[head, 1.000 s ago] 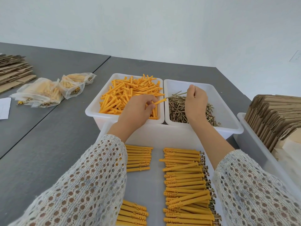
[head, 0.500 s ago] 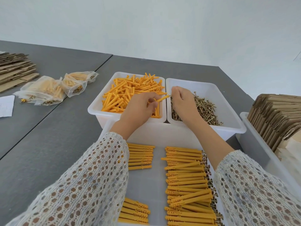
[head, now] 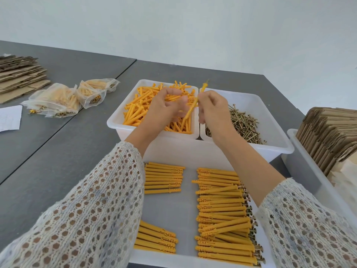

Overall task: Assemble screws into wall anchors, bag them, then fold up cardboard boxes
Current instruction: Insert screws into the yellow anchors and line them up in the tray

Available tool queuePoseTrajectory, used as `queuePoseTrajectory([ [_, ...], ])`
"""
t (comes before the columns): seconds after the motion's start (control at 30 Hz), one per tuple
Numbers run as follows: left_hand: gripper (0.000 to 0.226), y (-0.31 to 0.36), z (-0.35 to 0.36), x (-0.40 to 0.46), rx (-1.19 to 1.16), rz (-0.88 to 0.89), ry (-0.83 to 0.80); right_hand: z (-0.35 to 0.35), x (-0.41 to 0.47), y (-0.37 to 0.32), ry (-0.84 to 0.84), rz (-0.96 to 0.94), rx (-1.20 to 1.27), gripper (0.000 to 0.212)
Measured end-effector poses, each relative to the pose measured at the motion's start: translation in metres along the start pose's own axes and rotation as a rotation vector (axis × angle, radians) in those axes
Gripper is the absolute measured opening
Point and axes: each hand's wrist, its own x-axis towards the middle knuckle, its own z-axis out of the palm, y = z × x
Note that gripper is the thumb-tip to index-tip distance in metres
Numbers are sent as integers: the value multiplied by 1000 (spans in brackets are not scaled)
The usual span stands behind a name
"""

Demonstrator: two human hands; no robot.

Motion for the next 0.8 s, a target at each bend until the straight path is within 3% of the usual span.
queuePoseTrajectory([
  [0.1,40,4,-7,5,-161,-135,102,-6,-7,-23,-140,62,156,32],
  [0.17,41,3,-12,7,-269,-190,164,-9,-21,-30,-459,112,63,31],
  [0.27,39,2,-15,8,-389,-230,200,-5,-54,-28,-1076,142,-486,20],
  [0.33,37,2,-16,9,-404,-246,210,7,-76,-14,-1250,82,-784,19],
  [0.43,34,3,-14,9,-367,-260,213,37,-105,5,-1216,-232,-965,19],
  [0.53,31,3,-13,8,-352,-258,206,62,-118,15,-1143,-418,-1140,12],
  [0.8,23,5,-9,11,-281,-295,247,63,-121,18,-973,-345,-1271,12],
])
